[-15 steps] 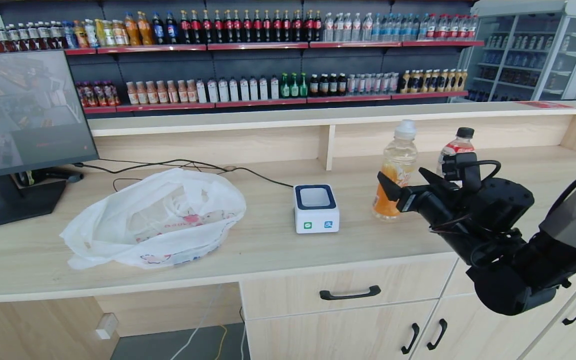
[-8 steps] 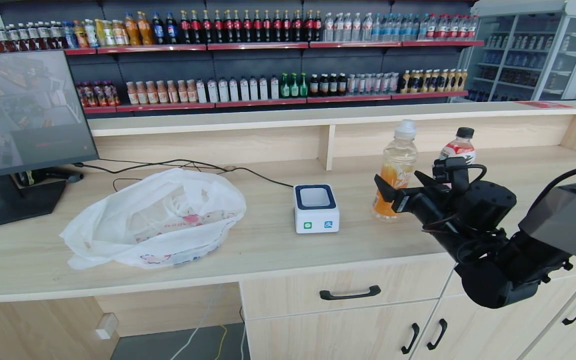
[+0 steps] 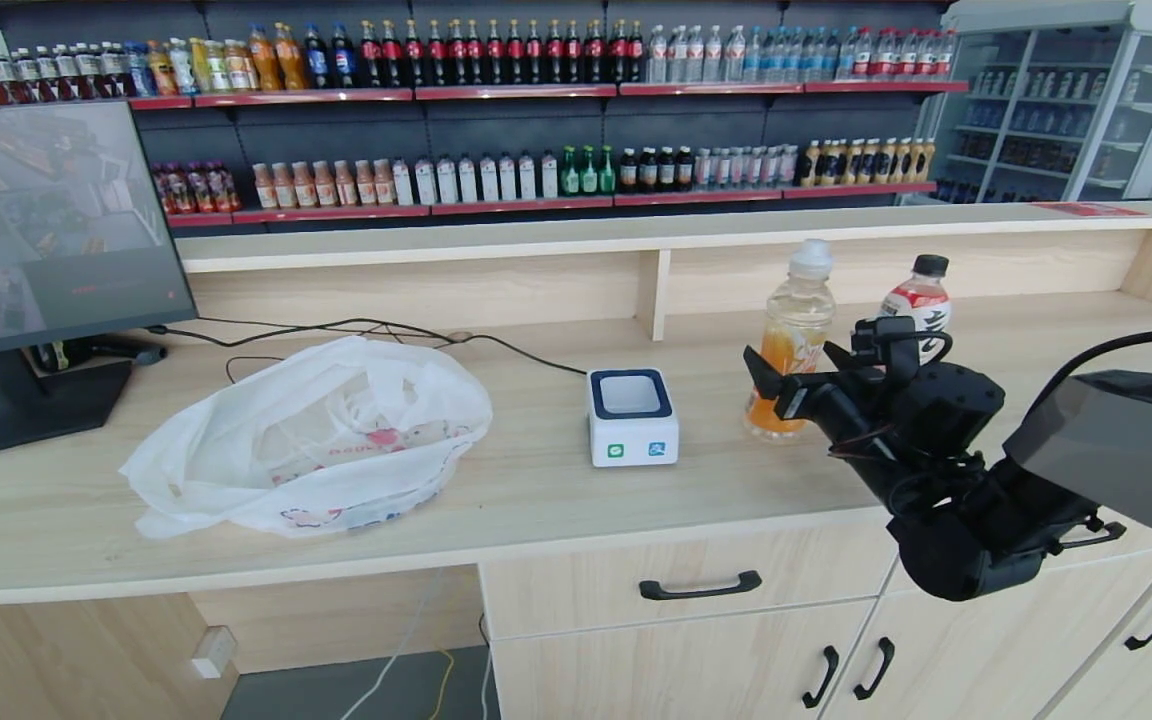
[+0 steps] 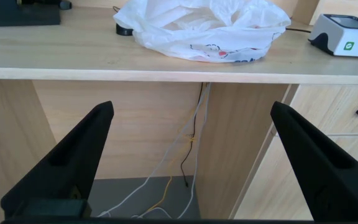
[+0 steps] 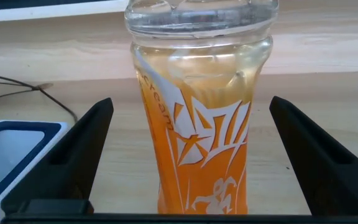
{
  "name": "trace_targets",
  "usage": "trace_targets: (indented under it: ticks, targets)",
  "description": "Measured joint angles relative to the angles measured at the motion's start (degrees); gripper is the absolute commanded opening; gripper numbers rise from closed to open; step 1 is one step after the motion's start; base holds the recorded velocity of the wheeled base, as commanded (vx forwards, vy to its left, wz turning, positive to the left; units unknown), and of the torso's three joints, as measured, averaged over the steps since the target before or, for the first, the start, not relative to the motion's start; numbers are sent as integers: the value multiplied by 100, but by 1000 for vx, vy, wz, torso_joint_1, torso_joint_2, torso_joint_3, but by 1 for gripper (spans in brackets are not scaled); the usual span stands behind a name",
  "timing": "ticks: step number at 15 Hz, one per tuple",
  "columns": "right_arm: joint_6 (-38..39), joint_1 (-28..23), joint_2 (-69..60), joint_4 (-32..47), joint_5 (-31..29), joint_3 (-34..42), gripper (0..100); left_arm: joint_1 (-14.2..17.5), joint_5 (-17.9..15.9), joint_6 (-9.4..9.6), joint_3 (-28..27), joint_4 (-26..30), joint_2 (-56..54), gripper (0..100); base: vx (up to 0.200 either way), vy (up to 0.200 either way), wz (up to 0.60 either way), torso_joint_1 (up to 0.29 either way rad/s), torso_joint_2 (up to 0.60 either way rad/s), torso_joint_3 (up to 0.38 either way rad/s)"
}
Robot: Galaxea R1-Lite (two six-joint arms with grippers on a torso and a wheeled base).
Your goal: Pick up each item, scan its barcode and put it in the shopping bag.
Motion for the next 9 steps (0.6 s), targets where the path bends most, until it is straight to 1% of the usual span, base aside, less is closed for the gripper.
trace_targets:
  ticks: [7,9]
  targets:
    - [7,-68,267,0,16,-375,100,0,0,0,0,0,0,100,0,0,0,0,0,0]
    - [10,-96,311,110,13,-485,100,0,0,0,0,0,0,100,0,0,0,0,0,0]
